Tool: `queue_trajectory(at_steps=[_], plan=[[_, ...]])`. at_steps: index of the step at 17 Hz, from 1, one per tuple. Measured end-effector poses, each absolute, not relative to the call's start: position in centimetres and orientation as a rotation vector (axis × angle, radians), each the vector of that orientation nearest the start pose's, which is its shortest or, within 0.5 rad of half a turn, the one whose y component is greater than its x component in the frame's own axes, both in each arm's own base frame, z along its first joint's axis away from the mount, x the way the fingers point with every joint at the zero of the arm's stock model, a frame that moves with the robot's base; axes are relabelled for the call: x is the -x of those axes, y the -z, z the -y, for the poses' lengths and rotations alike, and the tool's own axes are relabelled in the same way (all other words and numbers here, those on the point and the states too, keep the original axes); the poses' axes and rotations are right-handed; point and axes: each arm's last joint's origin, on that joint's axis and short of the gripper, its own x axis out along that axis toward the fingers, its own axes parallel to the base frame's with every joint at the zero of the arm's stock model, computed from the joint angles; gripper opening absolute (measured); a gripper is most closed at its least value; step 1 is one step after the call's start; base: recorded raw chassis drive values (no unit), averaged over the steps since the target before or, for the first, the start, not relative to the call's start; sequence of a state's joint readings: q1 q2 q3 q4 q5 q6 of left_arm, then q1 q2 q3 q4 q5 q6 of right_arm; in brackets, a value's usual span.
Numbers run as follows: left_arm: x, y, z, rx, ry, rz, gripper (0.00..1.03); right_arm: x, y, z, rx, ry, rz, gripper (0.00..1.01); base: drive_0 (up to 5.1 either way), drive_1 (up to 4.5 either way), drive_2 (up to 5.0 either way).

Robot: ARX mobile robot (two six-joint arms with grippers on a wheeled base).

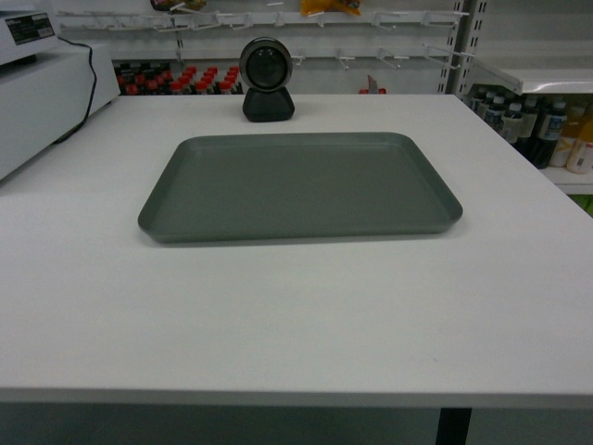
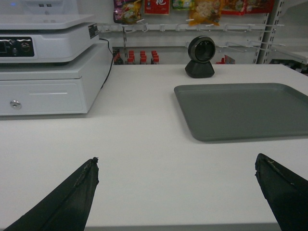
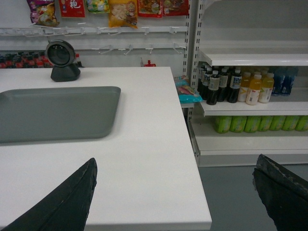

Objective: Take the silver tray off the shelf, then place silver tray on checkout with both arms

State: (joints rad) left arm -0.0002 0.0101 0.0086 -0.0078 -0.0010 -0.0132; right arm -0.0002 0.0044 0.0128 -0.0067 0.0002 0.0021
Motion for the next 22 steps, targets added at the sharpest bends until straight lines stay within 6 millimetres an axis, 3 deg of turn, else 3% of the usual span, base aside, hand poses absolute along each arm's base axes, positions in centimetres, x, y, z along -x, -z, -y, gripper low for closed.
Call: queue_trajectory(at_steps=[18, 22], plan=[[-9.78, -16.58, 0.0, 0.013, 0.001, 0.0, 0.98, -9.72, -16.73, 0.0, -0.002, 0.0, 0.006, 0.98, 0.0, -4.21, 4.2], [-9.78, -16.51, 0.0, 0.013, 0.0, -0.007, 0.98, -9.72, -16.74, 0.0, -0.002, 0.0, 0.007, 0.98, 0.0, -0.85, 0.9]])
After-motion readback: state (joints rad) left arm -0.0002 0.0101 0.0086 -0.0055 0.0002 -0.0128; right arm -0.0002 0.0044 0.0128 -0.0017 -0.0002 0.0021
